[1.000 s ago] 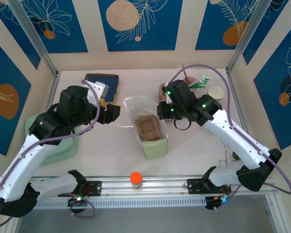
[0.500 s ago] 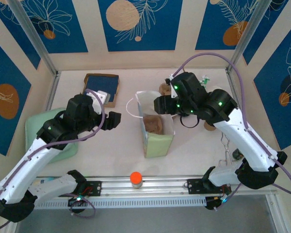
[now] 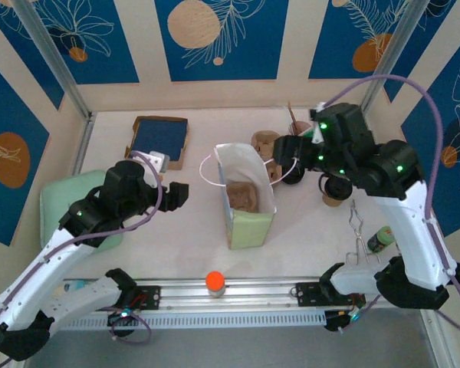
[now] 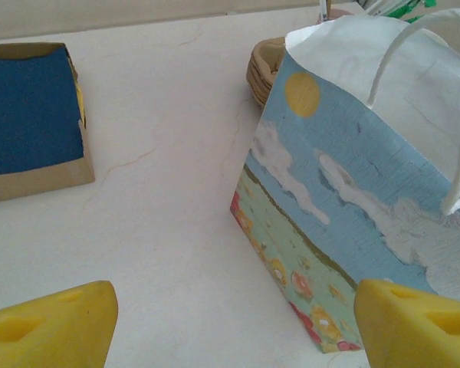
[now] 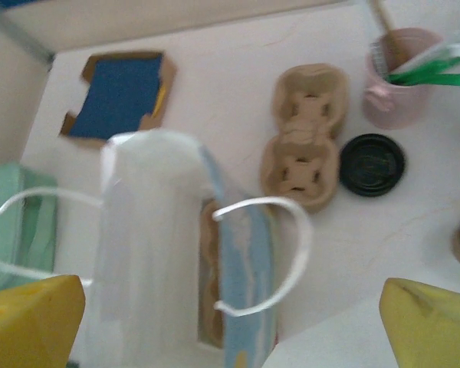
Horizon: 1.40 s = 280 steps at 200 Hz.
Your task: Pack the takeout coffee
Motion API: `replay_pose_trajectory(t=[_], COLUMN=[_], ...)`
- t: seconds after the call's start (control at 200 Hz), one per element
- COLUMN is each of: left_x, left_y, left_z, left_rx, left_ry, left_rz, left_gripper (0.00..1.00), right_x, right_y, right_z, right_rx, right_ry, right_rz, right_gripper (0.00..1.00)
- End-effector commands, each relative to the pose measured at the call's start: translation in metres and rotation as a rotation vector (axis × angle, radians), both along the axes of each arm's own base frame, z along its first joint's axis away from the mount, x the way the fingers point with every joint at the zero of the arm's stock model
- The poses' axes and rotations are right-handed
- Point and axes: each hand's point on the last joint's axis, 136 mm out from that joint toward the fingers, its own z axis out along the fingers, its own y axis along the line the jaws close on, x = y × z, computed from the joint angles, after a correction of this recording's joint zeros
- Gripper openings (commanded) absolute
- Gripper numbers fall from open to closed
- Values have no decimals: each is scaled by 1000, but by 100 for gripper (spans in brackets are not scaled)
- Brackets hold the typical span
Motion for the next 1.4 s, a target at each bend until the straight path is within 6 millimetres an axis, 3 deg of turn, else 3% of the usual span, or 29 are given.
replay_pose_trajectory(t=[0.0, 0.145, 0.405, 0.56, 0.755, 0.961, 1.121, 1.396], left_x=[-2, -11, -15, -15, -14, -14, -14, -14], left_y=[-2, -14, -13, -15, -15, -17, -18, -17], left_z=[9, 3, -16, -23, -30, -38, -40, -47], left_rx=[-67, -141, -146, -154, -152, -158, -165, -161], left_ry=[-44, -49, -13, 1, 10, 25, 30, 43], left_rz=[-2, -77, -73, -74, -71, -69, -72, -62], left_gripper=[81, 81, 81, 81, 81, 81, 81, 81], right_x=[-7, 4, 26, 35, 30, 26, 32, 41], right_y=[-23, -50, -104, -121, -163, -172, -170, -178], right_z=[-2, -18, -78, -112, -152, -179, -208, -236], right_rx=[44, 150, 213, 239, 109, 87, 49, -4], right_ry=[14, 37, 166, 231, 377, 513, 641, 715], right_rz=[-52, -141, -327, -391, -666, -724, -640, -668], right_gripper=[99, 99, 99, 99, 99, 99, 99, 99])
